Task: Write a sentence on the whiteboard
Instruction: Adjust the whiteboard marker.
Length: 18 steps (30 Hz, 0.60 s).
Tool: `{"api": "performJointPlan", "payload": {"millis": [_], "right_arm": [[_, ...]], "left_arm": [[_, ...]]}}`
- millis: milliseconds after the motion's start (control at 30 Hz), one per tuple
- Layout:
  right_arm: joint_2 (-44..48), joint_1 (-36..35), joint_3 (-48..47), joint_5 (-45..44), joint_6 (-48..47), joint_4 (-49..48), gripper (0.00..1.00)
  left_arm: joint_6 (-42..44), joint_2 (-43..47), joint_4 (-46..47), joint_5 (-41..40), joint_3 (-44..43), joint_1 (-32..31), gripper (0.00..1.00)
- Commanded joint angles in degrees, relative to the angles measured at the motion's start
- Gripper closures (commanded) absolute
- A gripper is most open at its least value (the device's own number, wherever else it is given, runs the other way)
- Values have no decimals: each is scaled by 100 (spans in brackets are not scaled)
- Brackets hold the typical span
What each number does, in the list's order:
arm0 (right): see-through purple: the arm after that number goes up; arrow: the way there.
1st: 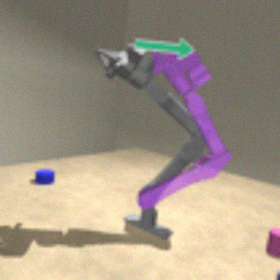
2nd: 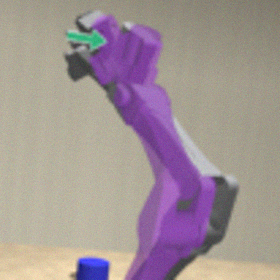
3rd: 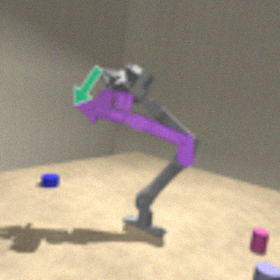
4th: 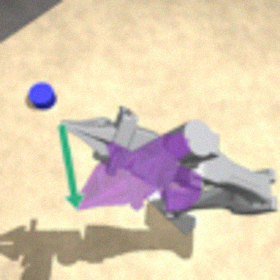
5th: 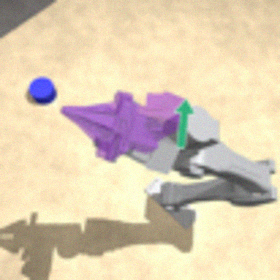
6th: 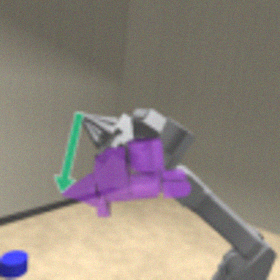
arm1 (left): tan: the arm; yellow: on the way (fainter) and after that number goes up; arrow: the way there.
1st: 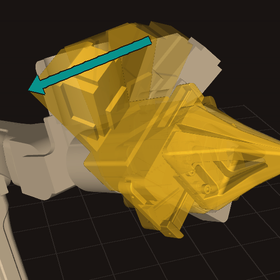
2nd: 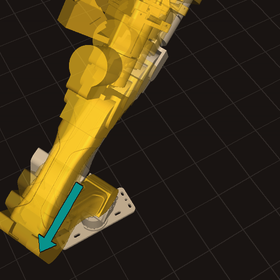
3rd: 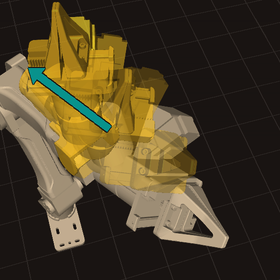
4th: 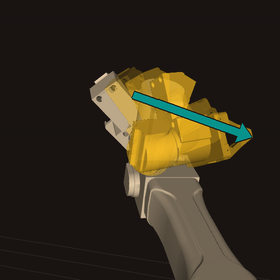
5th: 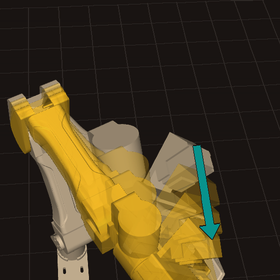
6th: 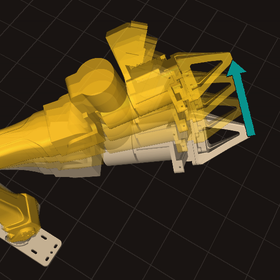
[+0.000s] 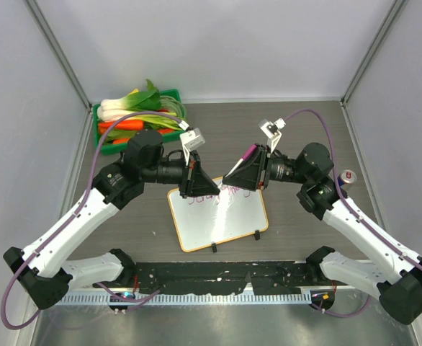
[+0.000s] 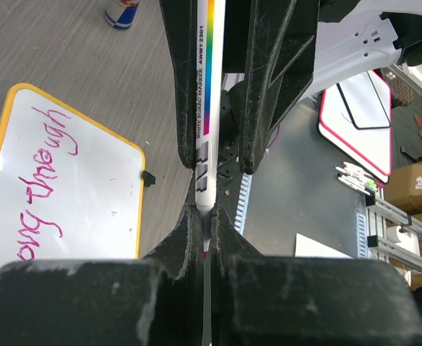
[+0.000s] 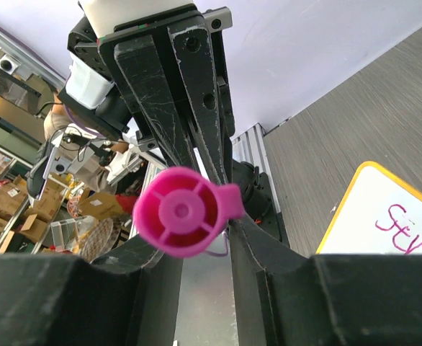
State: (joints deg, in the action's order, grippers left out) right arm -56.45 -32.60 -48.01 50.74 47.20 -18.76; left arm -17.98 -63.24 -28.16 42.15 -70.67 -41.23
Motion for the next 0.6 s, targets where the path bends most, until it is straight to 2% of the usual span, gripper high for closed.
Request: {"api": "performJointPlan", "payload": {"millis": [0,200,267,300,333,367,400,567], "right_arm": [[-51,-1,-270,270,44,-172,65],[-174,-1,-279,401,44,-171,67],[-165,-1,-262,375,35,-154,74],[-165,-9,-270,340,0,-93,85],[-156,-1,-279,314,-9,-66,88],[-174,-1,-279,305,-18,-66,97],[-165,-1,-271,296,-18,-66,99],[-139,-1,-270,200,-97,30,99]], "left_arm": [[-57,102,206,83,10,10,100],[-48,66,197,92,19,10,100],[-57,66,197,92,10,10,100],[-57,66,188,92,10,1,100],[-48,66,180,100,10,10,100],[-39,66,171,100,10,1,100],[-39,84,162,100,10,1,100],[-4,119,66,39,45,10,100]]}}
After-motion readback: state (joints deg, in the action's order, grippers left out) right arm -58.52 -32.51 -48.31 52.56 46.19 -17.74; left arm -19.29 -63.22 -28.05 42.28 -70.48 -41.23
